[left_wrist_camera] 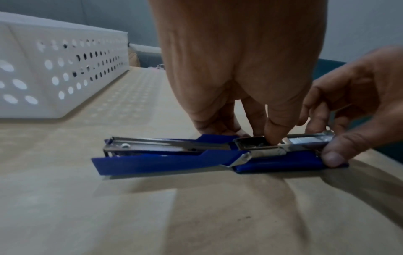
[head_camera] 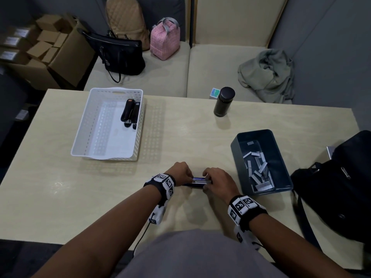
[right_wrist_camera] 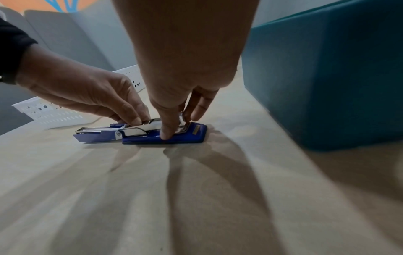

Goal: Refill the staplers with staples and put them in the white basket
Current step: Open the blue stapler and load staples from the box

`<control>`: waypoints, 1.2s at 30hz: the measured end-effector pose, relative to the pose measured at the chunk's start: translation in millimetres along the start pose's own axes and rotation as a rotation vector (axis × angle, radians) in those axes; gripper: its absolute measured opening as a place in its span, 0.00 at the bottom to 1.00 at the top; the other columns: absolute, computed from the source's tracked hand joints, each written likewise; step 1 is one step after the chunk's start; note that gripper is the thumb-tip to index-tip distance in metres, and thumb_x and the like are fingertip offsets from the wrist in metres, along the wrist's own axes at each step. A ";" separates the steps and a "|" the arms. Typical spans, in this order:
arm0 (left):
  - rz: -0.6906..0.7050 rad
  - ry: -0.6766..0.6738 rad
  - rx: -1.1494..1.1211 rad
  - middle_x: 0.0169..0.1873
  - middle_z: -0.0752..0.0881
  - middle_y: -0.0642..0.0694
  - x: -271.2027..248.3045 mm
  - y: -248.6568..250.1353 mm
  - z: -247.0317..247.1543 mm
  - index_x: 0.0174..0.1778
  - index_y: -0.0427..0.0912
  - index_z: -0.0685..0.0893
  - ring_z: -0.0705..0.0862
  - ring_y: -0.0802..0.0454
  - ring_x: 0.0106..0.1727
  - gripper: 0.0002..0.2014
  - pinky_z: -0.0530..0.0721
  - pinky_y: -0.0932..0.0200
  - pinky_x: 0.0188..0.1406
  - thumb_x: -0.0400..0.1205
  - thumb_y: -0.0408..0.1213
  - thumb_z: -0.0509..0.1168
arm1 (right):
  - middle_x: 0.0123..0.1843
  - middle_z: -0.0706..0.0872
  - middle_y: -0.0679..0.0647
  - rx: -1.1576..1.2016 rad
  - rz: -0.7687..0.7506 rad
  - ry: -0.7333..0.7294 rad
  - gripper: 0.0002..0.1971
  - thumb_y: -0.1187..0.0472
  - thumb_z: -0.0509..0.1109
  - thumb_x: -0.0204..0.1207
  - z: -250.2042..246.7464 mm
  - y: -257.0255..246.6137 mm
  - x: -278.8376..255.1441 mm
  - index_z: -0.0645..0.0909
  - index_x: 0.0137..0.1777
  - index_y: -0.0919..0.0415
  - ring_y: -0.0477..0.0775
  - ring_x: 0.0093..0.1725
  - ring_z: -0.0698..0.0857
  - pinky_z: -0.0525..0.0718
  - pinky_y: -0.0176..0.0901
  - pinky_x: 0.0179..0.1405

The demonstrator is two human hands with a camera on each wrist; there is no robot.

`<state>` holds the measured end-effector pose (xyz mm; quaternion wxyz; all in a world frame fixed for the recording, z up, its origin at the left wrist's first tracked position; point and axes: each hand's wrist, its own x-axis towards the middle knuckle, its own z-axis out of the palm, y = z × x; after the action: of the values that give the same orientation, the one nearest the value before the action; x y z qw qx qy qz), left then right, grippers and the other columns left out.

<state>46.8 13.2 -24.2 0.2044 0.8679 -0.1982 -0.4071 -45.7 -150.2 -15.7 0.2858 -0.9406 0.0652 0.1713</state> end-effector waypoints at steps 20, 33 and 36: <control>0.325 0.234 0.501 0.49 0.85 0.47 -61.1 11.6 -39.8 0.56 0.47 0.84 0.85 0.45 0.47 0.13 0.79 0.53 0.40 0.75 0.42 0.69 | 0.46 0.84 0.47 0.216 0.045 -0.105 0.29 0.62 0.83 0.56 -8.3 1.1 5.0 0.78 0.56 0.44 0.51 0.46 0.84 0.85 0.44 0.45; 0.089 0.147 0.466 0.61 0.75 0.34 -36.4 -4.6 29.6 0.65 0.37 0.76 0.84 0.32 0.50 0.15 0.82 0.41 0.45 0.82 0.34 0.61 | 0.63 0.82 0.54 0.183 0.150 -0.483 0.43 0.43 0.80 0.64 -8.9 -5.3 5.0 0.67 0.77 0.53 0.53 0.54 0.82 0.79 0.41 0.57; 0.170 0.172 0.480 0.60 0.76 0.36 -42.7 -13.8 20.5 0.62 0.38 0.79 0.85 0.34 0.47 0.13 0.82 0.44 0.42 0.83 0.34 0.61 | 0.54 0.85 0.53 0.143 0.127 -0.509 0.34 0.42 0.78 0.66 0.3 -17.9 2.0 0.77 0.69 0.56 0.56 0.51 0.85 0.78 0.38 0.44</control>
<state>7.9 42.6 -16.7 0.0423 0.9032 -0.3431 -0.2544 -40.0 -135.2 -7.5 0.3471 -0.8388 0.0623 0.4147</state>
